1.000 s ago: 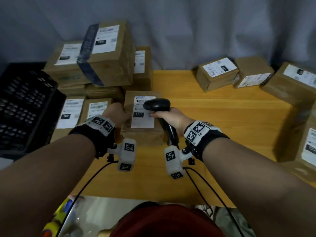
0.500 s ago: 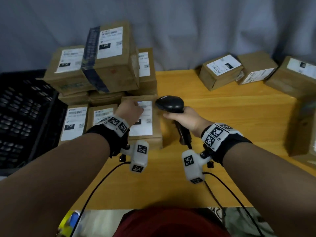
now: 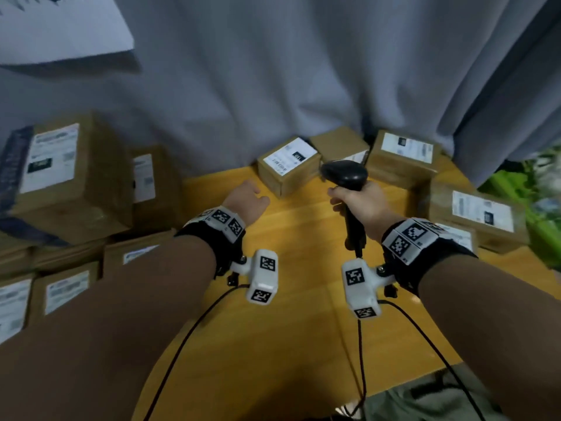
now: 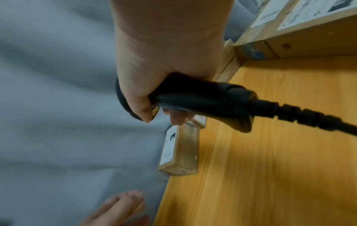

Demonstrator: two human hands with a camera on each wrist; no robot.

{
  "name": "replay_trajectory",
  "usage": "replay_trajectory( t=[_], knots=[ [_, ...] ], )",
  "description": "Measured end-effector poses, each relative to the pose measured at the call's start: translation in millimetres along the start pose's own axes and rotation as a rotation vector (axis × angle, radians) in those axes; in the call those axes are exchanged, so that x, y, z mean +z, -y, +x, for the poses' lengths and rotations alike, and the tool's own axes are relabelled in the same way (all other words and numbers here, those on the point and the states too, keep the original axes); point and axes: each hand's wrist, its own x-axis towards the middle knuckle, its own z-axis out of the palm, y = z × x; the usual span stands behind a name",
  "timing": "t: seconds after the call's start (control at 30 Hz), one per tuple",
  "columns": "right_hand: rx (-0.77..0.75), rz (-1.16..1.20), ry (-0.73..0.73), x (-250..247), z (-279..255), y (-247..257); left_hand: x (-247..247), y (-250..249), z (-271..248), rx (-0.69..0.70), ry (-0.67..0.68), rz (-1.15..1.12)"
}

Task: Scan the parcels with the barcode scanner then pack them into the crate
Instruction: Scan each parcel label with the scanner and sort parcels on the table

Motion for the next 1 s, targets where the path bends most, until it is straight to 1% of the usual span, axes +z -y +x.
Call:
replay_trajectory(
  t=[0.07,0.13,0.23,0.33,0.43,0.53,0.63,0.77,0.87,0.93,1.0],
  knots=[
    [-0.035,-0.037,0.008,-16.5,16.4,10.4,8.4,-25.6,22.3,0.051,-0.032,-0.001],
    [-0.057,-0.081,0.022,-32.1,36.5,21.6,16.0,-44.3,44.1,0.052,-0.067,0.038],
    [-0.084,-0.108,0.022,-50.3,74.1,31.2,28.6,-57.2,83.1,0.008,-0.086,0.229],
    [-0.078,-0.080,0.031,-58.0,109.5,27.6,37.7,-61.5,121.7,0.013,-0.108,0.406],
    [-0.058,-0.076,0.046,-56.6,132.2,11.8,43.1,-57.9,149.0,0.013,-0.089,0.544],
    [-0.051,-0.057,0.013,-51.8,143.6,-6.7,51.1,-50.4,164.0,-0.031,0.010,0.556],
    [-0.039,-0.025,0.011,-50.7,145.8,-19.0,53.1,-49.6,152.8,-0.074,0.048,0.626],
    [-0.018,-0.016,0.071,-51.6,136.9,-31.1,65.3,-35.9,101.7,-0.094,0.090,0.629],
    [0.024,0.039,0.105,-47.3,113.5,-44.5,82.0,-18.2,46.4,-0.022,0.117,0.674],
    [0.080,0.127,0.137,-43.8,90.4,-58.0,86.3,-8.4,14.2,0.037,0.196,0.699],
    [0.104,0.127,0.171,-40.2,74.9,-70.0,84.1,-0.8,-5.7,0.109,0.260,0.712]
  ],
)
